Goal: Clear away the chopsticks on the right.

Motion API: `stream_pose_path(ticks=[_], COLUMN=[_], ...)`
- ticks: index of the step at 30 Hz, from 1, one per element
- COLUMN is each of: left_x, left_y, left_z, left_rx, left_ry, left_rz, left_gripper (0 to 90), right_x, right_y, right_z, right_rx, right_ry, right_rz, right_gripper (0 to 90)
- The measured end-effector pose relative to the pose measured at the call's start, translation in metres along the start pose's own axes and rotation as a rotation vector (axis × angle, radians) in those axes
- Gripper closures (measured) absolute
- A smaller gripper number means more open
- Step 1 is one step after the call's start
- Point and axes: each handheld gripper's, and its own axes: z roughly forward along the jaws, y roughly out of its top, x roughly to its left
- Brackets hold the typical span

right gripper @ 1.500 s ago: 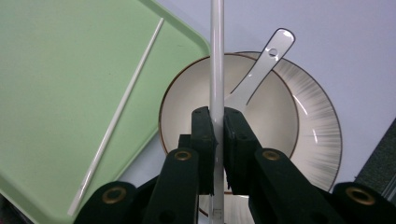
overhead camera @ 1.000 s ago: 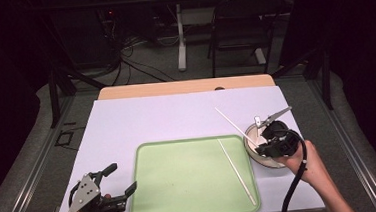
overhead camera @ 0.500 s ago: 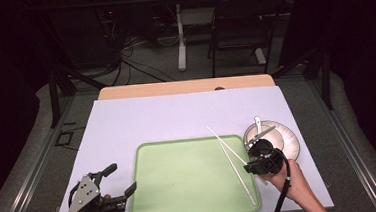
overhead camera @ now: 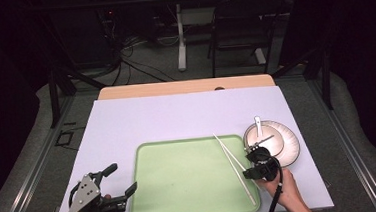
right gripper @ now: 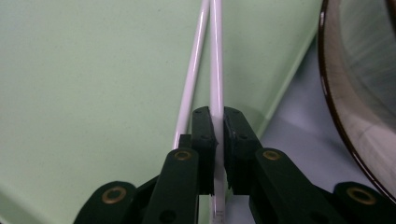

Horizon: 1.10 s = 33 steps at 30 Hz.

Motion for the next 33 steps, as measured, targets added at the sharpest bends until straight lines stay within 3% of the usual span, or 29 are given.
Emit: stream_pose_path(ticks=[1, 3, 7, 8, 11, 15, 17, 19, 25, 33], left_x=[0.0, 0.0, 0.001, 0.001, 0.001, 0.001, 0.001, 0.001, 0.001, 0.001], left_y=[0.0, 0.0, 0.0, 0.0, 0.0, 0.0, 0.0, 0.0, 0.0, 0.0], left_z=[0.0, 0.0, 0.0, 0.0, 0.0, 0.0, 0.0, 0.001, 0.001, 0.001], left_rx=[-0.001, 0.0, -0.001, -0.001, 0.0, -0.001, -0.001, -0.002, -0.002, -0.001], left_ry=[0.001, 0.0, -0.002, -0.002, -0.002, -0.001, -0.002, 0.0, -0.001, 0.0], left_rz=[-0.002, -0.001, 0.0, 0.001, 0.001, 0.001, 0.0, -0.001, 0.0, -0.001], left_gripper=[15.4, 15.4, 15.4, 15.4, 15.4, 15.4, 15.4, 15.4, 15.4, 15.4], right_x=[-0.002, -0.003, -0.002, -0.002, 0.002, 0.005, 0.006, 0.008, 0.009, 0.012], right_y=[0.0, -0.002, -0.004, -0.003, -0.003, -0.004, -0.007, -0.01, -0.009, -0.016], right_z=[-0.002, 0.004, 0.009, 0.009, 0.01, 0.007, 0.008, 0.007, -0.004, -0.021], right_rx=[0.015, -0.056, -0.052, -0.048, -0.062, -0.024, -0.043, -0.048, -0.073, -0.129], right_ry=[-0.003, 0.006, 0.025, 0.017, 0.021, 0.005, 0.01, 0.022, 0.023, 0.063], right_rz=[0.026, 0.063, 0.103, 0.079, 0.077, 0.069, 0.059, 0.063, -0.019, -0.123], right_gripper=[83.7, 83.5, 83.3, 83.1, 80.7, 78.8, 77.7, 70.9, 46.1, 29.5])
